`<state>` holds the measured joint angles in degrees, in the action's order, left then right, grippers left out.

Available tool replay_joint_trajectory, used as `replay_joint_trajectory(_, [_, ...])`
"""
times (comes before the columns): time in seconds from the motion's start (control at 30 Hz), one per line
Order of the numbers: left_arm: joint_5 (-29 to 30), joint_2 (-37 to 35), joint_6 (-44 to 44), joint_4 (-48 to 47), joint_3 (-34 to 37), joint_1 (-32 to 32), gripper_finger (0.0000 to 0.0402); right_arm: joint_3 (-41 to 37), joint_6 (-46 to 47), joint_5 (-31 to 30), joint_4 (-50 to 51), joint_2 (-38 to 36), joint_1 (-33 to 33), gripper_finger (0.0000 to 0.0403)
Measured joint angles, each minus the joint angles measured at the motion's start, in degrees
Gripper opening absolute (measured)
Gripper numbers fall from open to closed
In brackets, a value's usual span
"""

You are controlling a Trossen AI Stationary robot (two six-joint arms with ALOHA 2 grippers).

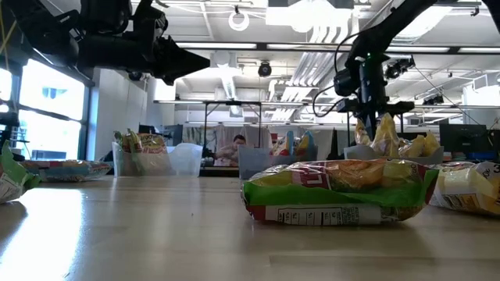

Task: Sort Maruchan noodles
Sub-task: Put the top yellow noodle pack into the gray bin

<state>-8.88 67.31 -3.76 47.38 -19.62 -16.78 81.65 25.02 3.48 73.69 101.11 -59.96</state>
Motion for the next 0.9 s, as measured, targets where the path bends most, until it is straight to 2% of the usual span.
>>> replay_joint_trajectory(0.3, [-0.04,0.0,0.52,0.0,0.0,0.0,0.0009,-0.02,-1.83,-1.85,-2.6,2.07,0.02,0.0093])
replay_joint_trajectory(0.47, [-0.07,0.0,0.54,-0.01,0.0,0.0,0.0009,-0.02,-2.52,-5.71,-2.65,2.07,0.0,0.0138])
replay_joint_trajectory(0.6, [-0.11,0.0,0.72,0.0,0.0,0.0,0.0009,-0.02,-2.33,-6.38,-2.38,2.07,0.0,0.0164])
replay_joint_trajectory(0.73, [-0.17,0.0,0.72,0.01,0.0,-0.01,0.0009,-0.02,-2.07,-3.25,-1.59,2.07,0.0,0.0161])
replay_joint_trajectory(0.9, [-0.22,0.0,0.76,0.0,0.0,0.0,0.0009,-0.02,-1.67,-5.02,-1.56,2.07,-0.03,0.0132])
